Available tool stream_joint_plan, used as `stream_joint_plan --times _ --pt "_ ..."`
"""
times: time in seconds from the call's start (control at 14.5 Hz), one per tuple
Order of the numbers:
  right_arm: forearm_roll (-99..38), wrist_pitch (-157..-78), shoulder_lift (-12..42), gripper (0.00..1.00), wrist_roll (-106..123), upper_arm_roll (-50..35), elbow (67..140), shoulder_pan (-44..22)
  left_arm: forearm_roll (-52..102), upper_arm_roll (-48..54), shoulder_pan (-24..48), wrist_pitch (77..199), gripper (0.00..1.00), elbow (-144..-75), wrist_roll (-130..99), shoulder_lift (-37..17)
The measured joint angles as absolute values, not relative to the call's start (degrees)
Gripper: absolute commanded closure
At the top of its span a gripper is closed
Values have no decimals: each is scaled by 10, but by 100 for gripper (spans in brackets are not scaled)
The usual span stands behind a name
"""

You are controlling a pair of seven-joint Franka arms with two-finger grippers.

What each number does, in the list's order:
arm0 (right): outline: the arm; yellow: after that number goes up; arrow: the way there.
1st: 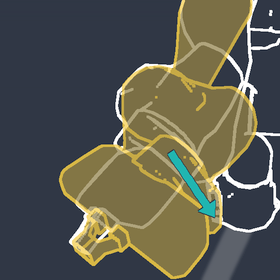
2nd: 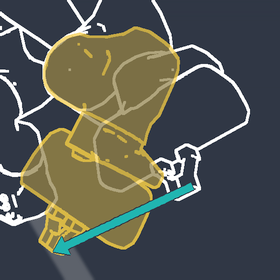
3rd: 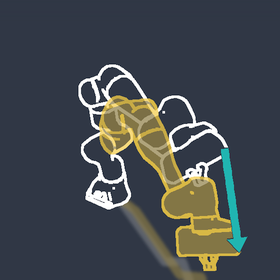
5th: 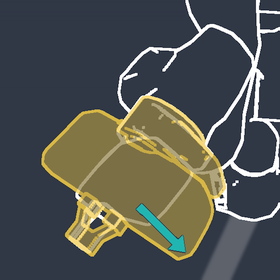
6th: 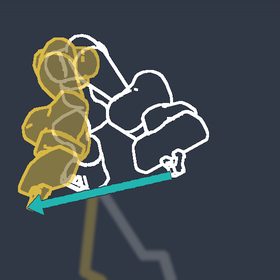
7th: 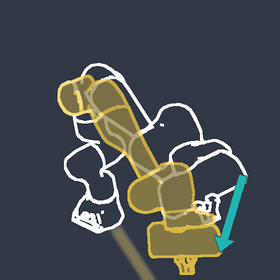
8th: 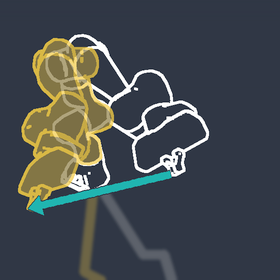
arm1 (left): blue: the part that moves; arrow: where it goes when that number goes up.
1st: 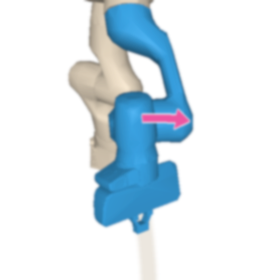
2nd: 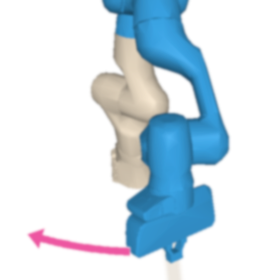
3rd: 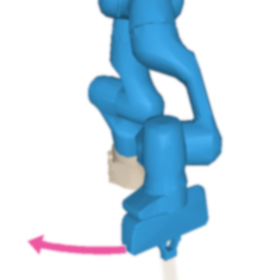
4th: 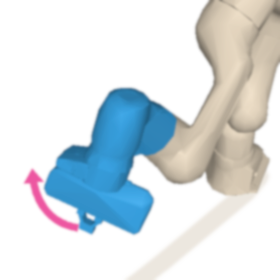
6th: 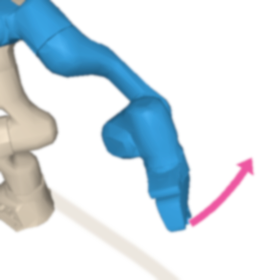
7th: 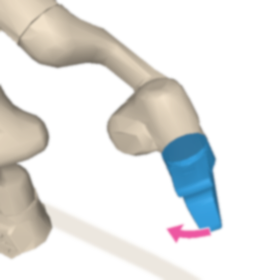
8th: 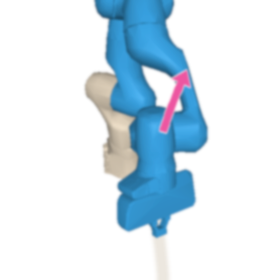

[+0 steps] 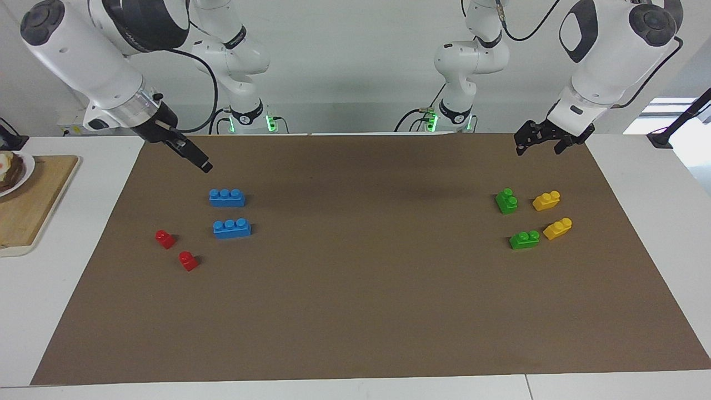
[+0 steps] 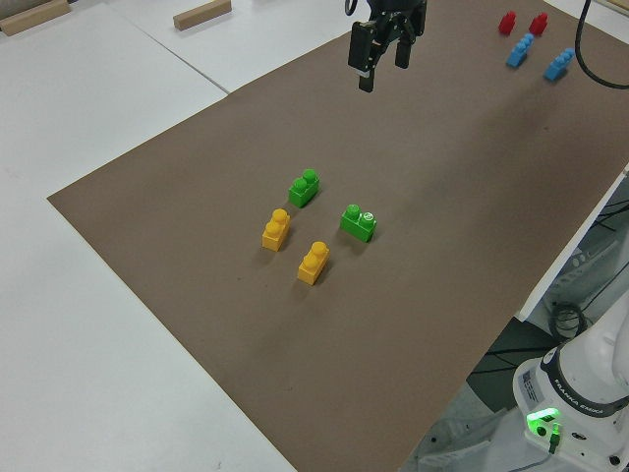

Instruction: Remove green block with left arm and hold with right

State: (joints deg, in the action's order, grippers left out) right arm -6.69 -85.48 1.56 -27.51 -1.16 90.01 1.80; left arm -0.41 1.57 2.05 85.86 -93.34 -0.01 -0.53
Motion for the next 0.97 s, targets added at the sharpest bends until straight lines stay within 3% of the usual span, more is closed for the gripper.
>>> stream_joint_plan --times 0.55,0.97 --pt "-1 -917 14 4 -52 -9 902 4 -4 10 20 867 0 -932 0 -8" --pt "-1 -923 15 5 -33 -7 905 6 -4 10 21 867 0 -924 0 -8"
